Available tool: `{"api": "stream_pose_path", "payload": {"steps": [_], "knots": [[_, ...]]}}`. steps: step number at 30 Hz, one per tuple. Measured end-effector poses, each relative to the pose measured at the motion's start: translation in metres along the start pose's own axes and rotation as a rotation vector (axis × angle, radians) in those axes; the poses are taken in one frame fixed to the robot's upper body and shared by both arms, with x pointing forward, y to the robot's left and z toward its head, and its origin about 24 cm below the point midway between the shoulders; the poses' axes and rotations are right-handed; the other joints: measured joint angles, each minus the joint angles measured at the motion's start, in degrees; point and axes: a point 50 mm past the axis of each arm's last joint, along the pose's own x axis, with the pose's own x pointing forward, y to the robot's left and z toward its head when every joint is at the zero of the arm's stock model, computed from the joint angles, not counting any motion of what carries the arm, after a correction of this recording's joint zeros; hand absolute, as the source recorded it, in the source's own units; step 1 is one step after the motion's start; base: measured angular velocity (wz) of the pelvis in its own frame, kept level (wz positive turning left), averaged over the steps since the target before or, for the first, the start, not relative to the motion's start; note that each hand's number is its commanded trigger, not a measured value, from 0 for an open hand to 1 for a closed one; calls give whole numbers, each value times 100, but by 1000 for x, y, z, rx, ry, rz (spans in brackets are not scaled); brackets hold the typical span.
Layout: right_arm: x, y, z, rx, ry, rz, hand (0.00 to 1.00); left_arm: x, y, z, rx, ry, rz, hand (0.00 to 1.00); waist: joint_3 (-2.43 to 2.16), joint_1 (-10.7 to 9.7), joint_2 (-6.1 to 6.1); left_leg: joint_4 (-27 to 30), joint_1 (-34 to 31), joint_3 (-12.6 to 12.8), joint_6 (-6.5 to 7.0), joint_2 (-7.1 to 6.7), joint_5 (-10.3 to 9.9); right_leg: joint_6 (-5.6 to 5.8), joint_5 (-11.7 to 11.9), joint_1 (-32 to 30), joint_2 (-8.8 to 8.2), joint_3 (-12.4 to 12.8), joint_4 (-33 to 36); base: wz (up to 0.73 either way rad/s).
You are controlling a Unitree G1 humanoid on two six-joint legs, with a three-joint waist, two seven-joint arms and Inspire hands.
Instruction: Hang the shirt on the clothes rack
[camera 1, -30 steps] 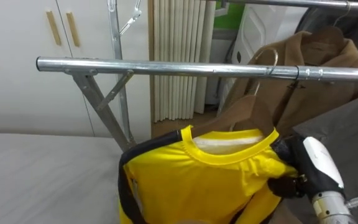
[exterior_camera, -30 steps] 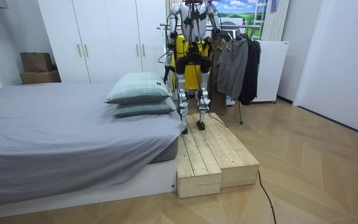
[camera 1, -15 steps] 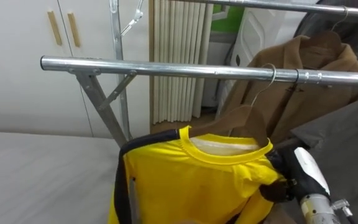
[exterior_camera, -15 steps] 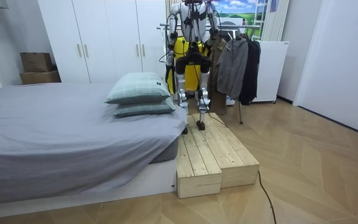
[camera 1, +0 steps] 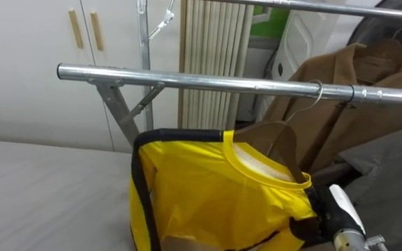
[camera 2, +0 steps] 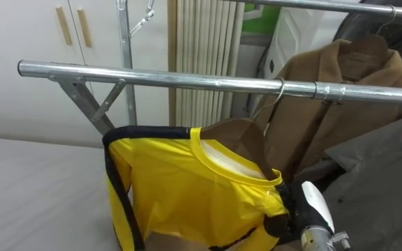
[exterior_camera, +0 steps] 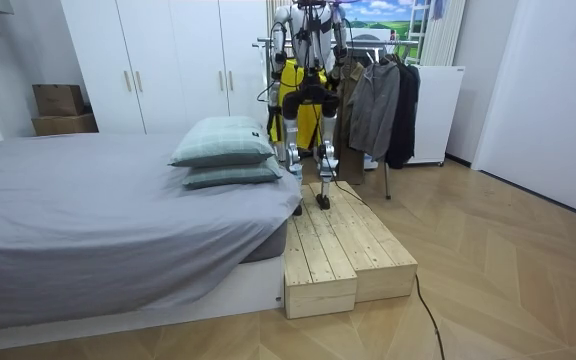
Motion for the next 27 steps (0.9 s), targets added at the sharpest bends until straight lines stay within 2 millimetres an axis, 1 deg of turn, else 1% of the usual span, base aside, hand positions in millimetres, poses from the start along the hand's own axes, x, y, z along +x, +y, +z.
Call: {"api": "stream_pose_path", "payload": {"steps": [3, 4, 5, 6, 10, 14, 19, 27], "knots": [[-1, 1, -1, 1, -4, 4, 100, 0, 0, 0, 2, -2, -2, 0, -1, 0, 0, 0, 5, 0, 0, 0, 0, 0, 0, 3, 0, 2, -2, 0], [-1, 1, -1, 2, -5, 5, 86, 0, 0, 0, 2, -5, -2, 0, 1, 1, 2, 0, 7, 0, 0, 0, 0, 0, 0, 4, -1, 4, -2, 0], [-1, 2, -2, 2, -2, 9, 37, 0, 0, 1, 3, -10, -2, 0, 2, 4, 3, 0, 9, 0, 0, 0, 0, 0, 0, 2, -3, 7, -7, 0], [-1, 2, -3, 2, -1, 10, 0, 0, 0, 1, 4, -12, -2, 0, 2, 5, 3, 0, 9, 0, 0, 0, 0, 0, 0, -1, -6, 7, -23, 0], [0, 3, -4, 2, 4, 8, 0, 0, 1, 1, 13, -15, -4, 0, 1, -4, 7, 0, 2, -22, 0, -4, 0, 1, 1, 20, -26, -26, -55, 4], [-3, 7, -9, 5, 18, -5, 0, 0, 1, 1, 14, -15, -9, 0, 1, -9, 19, 7, 20, -143, 0, -16, 0, 6, -2, 98, -45, -130, -81, 15], [-2, 6, -9, 12, 20, -14, 0, 0, 1, 1, 14, -14, -9, 0, -5, -8, 46, 7, 13, -160, 0, -17, 0, 7, -4, 103, -46, -139, -79, 1], [-1, 4, -7, 12, 16, -37, 0, 0, 0, 1, 14, -15, -9, 0, -9, -16, 38, 7, 10, -163, 0, -20, 0, 8, -5, 98, -48, -138, -82, 0]]}}
